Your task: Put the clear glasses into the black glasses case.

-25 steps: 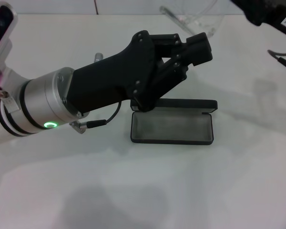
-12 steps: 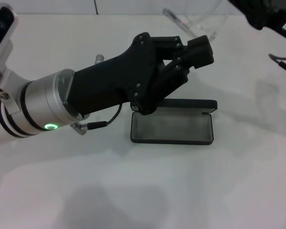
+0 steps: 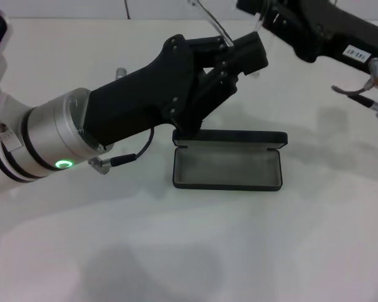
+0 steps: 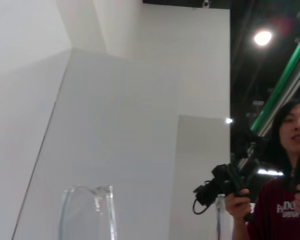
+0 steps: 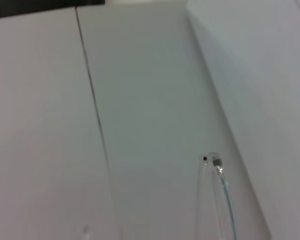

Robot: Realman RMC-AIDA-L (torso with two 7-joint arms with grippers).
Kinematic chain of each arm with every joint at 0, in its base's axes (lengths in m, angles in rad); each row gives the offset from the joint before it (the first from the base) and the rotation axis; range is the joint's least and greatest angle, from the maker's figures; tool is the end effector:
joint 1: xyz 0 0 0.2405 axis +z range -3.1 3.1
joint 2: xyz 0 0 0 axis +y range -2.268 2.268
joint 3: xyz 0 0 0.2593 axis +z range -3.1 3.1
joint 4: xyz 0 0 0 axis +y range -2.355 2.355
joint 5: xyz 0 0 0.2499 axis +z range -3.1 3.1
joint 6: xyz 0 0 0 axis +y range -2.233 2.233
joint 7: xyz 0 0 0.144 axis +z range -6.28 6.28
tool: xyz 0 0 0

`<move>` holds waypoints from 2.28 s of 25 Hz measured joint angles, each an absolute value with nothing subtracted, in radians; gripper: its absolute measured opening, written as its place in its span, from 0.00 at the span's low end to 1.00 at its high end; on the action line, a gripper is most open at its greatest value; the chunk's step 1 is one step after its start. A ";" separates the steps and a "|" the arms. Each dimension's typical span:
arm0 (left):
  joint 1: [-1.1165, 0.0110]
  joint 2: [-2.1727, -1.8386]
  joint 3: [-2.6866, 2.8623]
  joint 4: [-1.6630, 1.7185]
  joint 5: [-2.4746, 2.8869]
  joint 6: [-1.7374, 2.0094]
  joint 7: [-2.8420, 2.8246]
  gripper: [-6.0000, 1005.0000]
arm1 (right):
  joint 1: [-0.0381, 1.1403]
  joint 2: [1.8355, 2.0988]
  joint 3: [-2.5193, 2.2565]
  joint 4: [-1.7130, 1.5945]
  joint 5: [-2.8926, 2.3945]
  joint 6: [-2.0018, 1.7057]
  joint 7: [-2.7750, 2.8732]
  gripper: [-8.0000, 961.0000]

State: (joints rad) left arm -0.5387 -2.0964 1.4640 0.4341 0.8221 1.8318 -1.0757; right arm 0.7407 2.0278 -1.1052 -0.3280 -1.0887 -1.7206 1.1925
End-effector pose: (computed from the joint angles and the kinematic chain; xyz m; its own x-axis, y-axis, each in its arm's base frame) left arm -0.1756 0.3208 -0.0379 0.2986 0.1021 0.9489 0.1139 -0.9910 0.0708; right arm 0.1638 0.3912 -0.0063 0.4055 -0.1094 -0.9075 -0.2168 -0.9760 0.0208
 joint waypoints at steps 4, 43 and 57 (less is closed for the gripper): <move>-0.539 -2.095 1.463 0.434 0.817 1.814 -1.075 0.07 | 0.742 2.028 -1.145 -0.343 -1.090 -1.705 1.192 0.13; -0.535 -2.094 1.463 0.425 0.806 1.785 -1.083 0.08 | 0.696 2.022 -1.233 -0.402 -1.063 -1.668 1.192 0.13; -0.521 -2.093 1.448 0.425 0.794 1.782 -1.080 0.08 | 0.700 2.025 -1.264 -0.403 -1.069 -1.653 1.192 0.13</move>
